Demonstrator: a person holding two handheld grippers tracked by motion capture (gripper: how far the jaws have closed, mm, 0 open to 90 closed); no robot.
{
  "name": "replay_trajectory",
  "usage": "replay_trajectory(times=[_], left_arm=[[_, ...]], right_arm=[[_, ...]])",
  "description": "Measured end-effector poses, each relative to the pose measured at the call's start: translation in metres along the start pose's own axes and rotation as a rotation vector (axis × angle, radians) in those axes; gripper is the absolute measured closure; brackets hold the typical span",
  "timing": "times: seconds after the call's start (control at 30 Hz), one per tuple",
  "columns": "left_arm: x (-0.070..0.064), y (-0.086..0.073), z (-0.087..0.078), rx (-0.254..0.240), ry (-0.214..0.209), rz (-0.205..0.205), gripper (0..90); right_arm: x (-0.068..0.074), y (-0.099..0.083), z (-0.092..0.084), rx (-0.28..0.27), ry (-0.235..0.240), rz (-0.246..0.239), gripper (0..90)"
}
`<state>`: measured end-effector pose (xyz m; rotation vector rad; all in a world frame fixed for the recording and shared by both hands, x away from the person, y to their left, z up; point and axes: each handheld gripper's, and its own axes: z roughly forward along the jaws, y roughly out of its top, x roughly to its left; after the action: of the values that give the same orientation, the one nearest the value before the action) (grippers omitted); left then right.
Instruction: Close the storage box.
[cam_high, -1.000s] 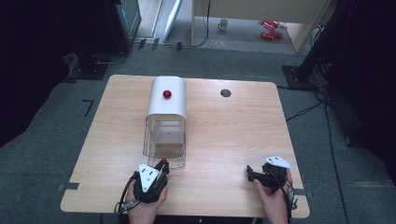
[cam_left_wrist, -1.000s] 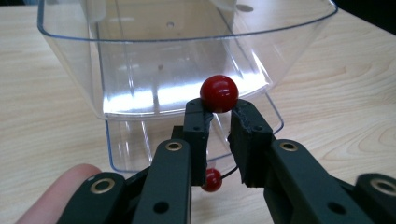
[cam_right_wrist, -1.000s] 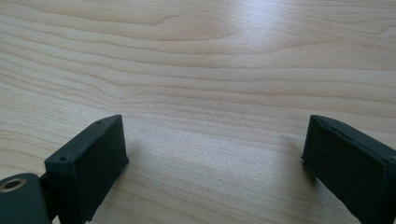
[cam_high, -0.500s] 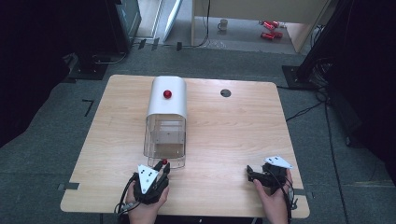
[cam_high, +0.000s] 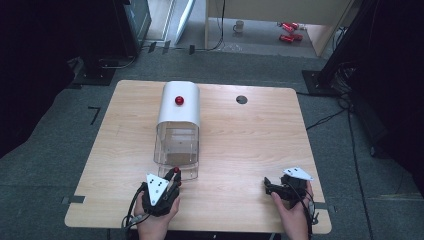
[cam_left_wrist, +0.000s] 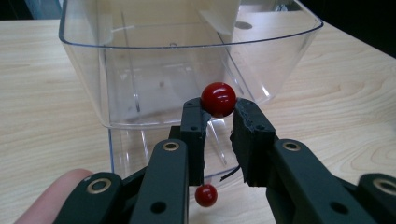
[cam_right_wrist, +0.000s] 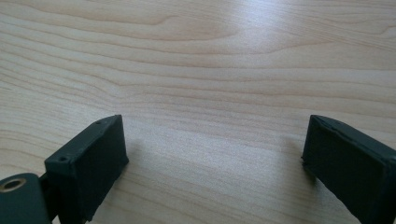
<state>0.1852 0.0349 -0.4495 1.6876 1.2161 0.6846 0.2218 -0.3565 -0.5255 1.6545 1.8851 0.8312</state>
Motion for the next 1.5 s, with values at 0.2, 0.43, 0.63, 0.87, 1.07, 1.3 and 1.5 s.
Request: replay_trajectory(times=[0.2, 0.43, 0.63, 0.87, 1.07, 1.3, 1.5], left_arm=[[0.003, 0.013, 0.000, -0.024, 0.003, 0.007, 75.5], [0.005, 0.018, 0.009, -0.019, 0.011, 0.021, 75.4], [0.007, 0.024, 0.020, -0.016, 0.019, 0.029, 75.4], [0.012, 0.031, 0.034, -0.015, 0.022, 0.019, 75.4], [0.016, 0.037, 0.046, -0.012, 0.028, 0.021, 75.5], [0.019, 0.045, 0.059, -0.004, 0.034, 0.021, 75.4], [0.020, 0.048, 0.064, -0.004, 0.041, 0.023, 75.5]], right_arm=[[0.000, 0.000, 0.000, 0.000, 0.001, 0.000, 6.3], [0.000, 0.000, 0.000, 0.000, 0.001, 0.000, 6.3], [0.000, 0.000, 0.000, 0.000, 0.001, -0.001, 6.3], [0.000, 0.000, 0.000, 0.000, 0.001, -0.001, 6.3], [0.000, 0.000, 0.000, 0.000, 0.002, -0.001, 6.3], [0.000, 0.000, 0.000, 0.000, 0.002, -0.001, 6.3], [0.000, 0.000, 0.000, 0.000, 0.002, -0.001, 6.3]])
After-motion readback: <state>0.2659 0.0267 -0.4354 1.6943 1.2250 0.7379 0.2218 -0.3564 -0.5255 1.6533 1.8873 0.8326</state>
